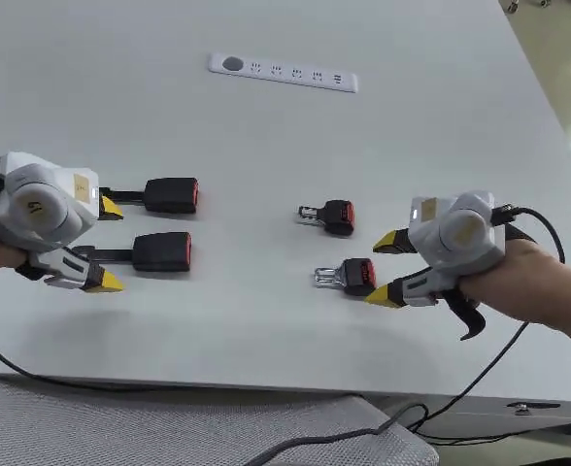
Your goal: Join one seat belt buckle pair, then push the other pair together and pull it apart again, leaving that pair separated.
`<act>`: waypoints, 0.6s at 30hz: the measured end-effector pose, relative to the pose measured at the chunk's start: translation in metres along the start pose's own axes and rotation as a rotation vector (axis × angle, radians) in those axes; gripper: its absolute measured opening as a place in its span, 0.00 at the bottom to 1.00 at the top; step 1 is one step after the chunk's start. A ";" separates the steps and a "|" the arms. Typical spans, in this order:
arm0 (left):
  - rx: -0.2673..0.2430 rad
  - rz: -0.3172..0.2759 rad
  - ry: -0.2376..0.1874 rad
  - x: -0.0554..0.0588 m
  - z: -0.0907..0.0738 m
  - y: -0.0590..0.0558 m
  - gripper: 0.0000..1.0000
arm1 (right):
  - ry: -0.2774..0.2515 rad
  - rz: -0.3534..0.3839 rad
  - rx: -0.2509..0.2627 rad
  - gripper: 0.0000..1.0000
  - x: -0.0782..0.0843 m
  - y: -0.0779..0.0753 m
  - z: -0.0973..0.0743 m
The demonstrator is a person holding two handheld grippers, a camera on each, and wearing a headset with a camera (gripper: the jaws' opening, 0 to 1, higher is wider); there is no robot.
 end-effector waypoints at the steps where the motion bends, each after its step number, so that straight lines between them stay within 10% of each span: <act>1: 0.003 0.002 -0.001 -0.002 0.001 0.001 0.54 | 0.001 -0.002 -0.004 0.45 0.000 -0.001 0.001; 18: 0.074 -0.008 0.033 -0.007 0.028 0.014 0.41 | 0.066 -0.048 -0.100 0.42 0.012 -0.014 0.026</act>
Point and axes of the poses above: the centre of the closed fingertips' face, and the gripper's own axes: z roughly forward along the fingers, y roughly to its left, x roughly out of its underside, the point moved 9 cm from there along -z, roughly backward along the fingers, and after that the axes turned 10 degrees about -z, right-handed, at the moved point
